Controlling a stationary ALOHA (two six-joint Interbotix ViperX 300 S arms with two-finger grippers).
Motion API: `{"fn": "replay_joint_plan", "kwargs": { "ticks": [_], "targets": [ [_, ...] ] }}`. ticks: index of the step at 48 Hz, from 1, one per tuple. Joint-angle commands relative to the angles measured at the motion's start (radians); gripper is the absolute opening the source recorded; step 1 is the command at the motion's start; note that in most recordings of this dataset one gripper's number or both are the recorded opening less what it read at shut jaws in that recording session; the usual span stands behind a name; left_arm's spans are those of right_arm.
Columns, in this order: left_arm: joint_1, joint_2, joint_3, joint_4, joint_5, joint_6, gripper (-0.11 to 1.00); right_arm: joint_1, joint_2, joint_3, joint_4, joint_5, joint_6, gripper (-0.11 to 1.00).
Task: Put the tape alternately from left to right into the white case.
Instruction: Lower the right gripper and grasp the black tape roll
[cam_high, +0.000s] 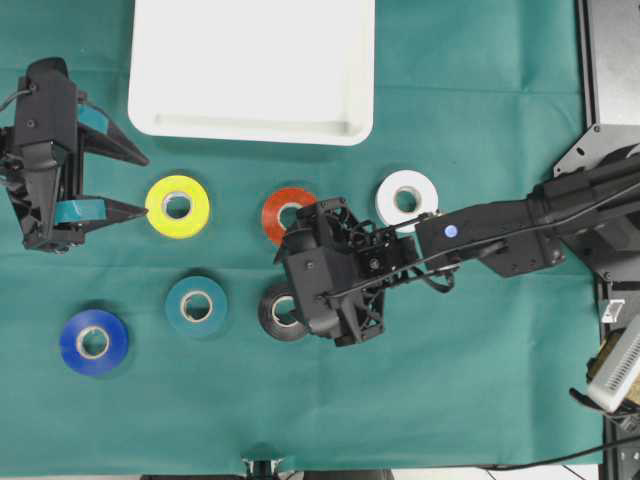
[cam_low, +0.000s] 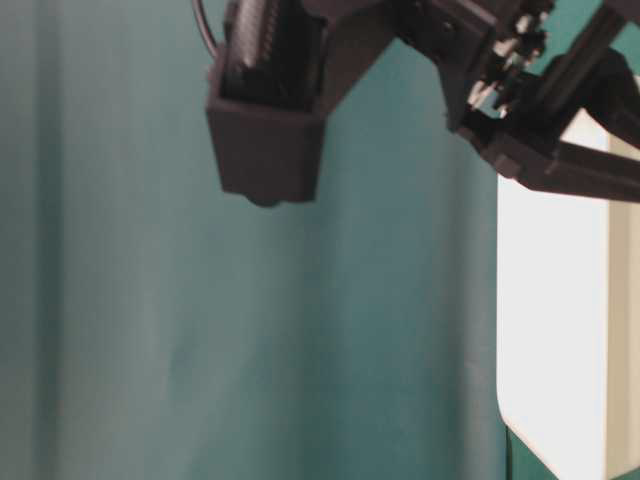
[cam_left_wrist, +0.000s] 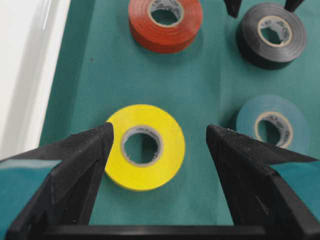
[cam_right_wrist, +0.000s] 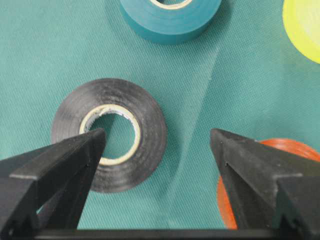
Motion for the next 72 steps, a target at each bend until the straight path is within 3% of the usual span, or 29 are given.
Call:
{"fn": "replay_joint_plan", "kwargs": {
  "ticks": [1, 28, 62, 67, 72],
  "targets": [
    [0.003, -0.005, -0.011, -0.002, -0.003, 0.0, 0.82, 0.003, 0.003, -0.028, -0.002, -0.003, 0.011, 0.61],
    [0.021, -0.006, 0.006, 0.0, -0.005, 0.0, 0.82, -0.029, 0.098, -0.066, -0.002, 0.028, 0.052, 0.6],
    [0.034, -0.005, 0.009, -0.002, -0.003, 0.0, 0.82, -0.044, 0.144, -0.094, -0.005, 0.023, 0.055, 0.59],
    [0.032, -0.005, 0.014, 0.0, -0.005, 0.0, 0.82, -0.046, 0.14, -0.094, -0.005, 0.028, 0.055, 0.54],
    [0.032, -0.005, 0.014, -0.002, -0.005, 0.0, 0.82, -0.046, 0.129, -0.094, -0.008, 0.028, 0.055, 0.39]
  ]
}}
